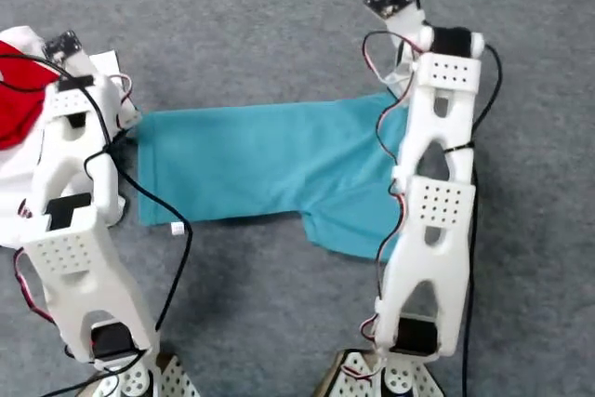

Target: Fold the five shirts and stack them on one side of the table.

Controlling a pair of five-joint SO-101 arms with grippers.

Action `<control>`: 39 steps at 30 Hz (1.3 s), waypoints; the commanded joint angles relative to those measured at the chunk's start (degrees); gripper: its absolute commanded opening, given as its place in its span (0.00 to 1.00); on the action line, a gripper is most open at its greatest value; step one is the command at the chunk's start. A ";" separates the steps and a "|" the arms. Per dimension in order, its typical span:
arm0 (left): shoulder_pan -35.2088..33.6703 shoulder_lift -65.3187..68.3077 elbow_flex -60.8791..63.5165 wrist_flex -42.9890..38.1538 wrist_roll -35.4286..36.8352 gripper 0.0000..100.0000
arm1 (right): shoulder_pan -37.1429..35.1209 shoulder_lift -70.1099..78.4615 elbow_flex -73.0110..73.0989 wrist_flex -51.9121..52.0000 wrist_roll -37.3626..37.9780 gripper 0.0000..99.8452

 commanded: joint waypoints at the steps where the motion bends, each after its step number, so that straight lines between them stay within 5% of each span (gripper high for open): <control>1: -0.26 -1.80 -9.85 10.29 0.18 0.02 | -2.68 -0.57 -11.65 6.51 2.55 0.00; 6: 2.73 -6.29 -11.43 27.43 -0.70 0.02 | -2.42 -7.60 -13.23 6.51 0.70 0.00; 9: 4.57 -10.59 -4.04 28.40 -2.46 0.02 | -2.77 -14.64 -5.67 6.51 0.70 0.00; 13: 6.07 -19.03 10.29 21.36 -4.48 0.02 | -2.77 -25.80 10.24 6.42 1.49 0.00; 23: 4.22 -42.59 51.25 -9.41 -8.35 0.02 | -3.03 -54.37 56.92 4.92 21.80 0.01; 31: -0.44 -43.12 59.52 -20.48 -5.36 0.02 | -5.67 -68.97 89.36 -0.97 26.02 0.08; 39: -2.46 -42.33 58.11 -20.66 -4.31 0.02 | -14.81 -84.35 116.97 -9.58 25.85 0.09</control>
